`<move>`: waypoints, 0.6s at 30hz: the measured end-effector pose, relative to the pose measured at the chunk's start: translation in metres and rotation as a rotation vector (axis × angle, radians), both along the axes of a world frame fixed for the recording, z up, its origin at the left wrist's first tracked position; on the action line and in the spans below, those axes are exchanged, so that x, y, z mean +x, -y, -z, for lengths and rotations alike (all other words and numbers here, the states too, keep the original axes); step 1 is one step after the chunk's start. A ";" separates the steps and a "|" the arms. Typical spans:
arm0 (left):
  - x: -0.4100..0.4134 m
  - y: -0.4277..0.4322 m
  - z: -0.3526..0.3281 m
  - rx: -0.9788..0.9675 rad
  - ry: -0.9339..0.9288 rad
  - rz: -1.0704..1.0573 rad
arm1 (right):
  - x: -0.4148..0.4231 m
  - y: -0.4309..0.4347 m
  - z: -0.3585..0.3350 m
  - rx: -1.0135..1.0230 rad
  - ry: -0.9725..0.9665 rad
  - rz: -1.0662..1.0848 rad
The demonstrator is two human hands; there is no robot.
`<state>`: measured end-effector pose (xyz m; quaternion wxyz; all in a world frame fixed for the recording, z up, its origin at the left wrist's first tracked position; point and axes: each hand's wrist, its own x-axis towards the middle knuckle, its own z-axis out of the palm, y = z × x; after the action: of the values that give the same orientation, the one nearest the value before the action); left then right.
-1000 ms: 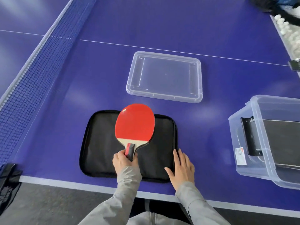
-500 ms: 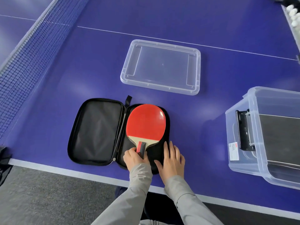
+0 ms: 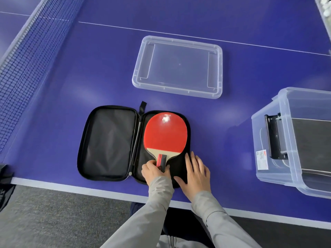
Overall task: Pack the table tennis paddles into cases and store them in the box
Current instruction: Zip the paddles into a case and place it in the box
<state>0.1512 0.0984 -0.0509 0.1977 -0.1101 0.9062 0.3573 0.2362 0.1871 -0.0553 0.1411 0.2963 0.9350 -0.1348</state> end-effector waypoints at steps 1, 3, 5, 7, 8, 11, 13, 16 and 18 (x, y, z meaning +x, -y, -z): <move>-0.001 0.002 -0.002 0.022 0.019 0.016 | 0.001 0.000 0.000 -0.002 0.001 -0.003; -0.003 0.010 -0.008 0.100 0.064 0.063 | 0.001 -0.001 0.000 0.000 -0.001 -0.005; -0.009 0.026 -0.016 0.180 0.062 0.126 | 0.002 -0.001 -0.001 0.002 0.007 -0.011; -0.022 0.051 -0.024 0.172 -0.090 0.171 | 0.002 -0.002 -0.001 -0.003 0.021 -0.015; -0.032 0.067 -0.027 0.133 -0.190 0.159 | 0.002 -0.002 -0.001 -0.009 0.028 -0.014; -0.072 0.122 -0.030 -0.068 -0.351 -0.034 | 0.004 -0.003 -0.002 -0.027 0.054 -0.022; -0.099 0.161 -0.026 -0.187 -0.314 -0.149 | 0.004 -0.002 -0.003 -0.044 0.060 -0.011; -0.131 0.204 -0.015 -0.281 -0.090 -0.170 | 0.002 -0.001 -0.006 -0.054 0.068 0.007; -0.141 0.218 -0.011 -0.266 -0.028 -0.067 | 0.000 0.000 -0.007 -0.051 0.078 0.019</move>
<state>0.0104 -0.1192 -0.0403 0.1565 -0.1604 0.9440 0.2420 0.2364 0.1871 -0.0483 0.1837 0.3063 0.9222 -0.1481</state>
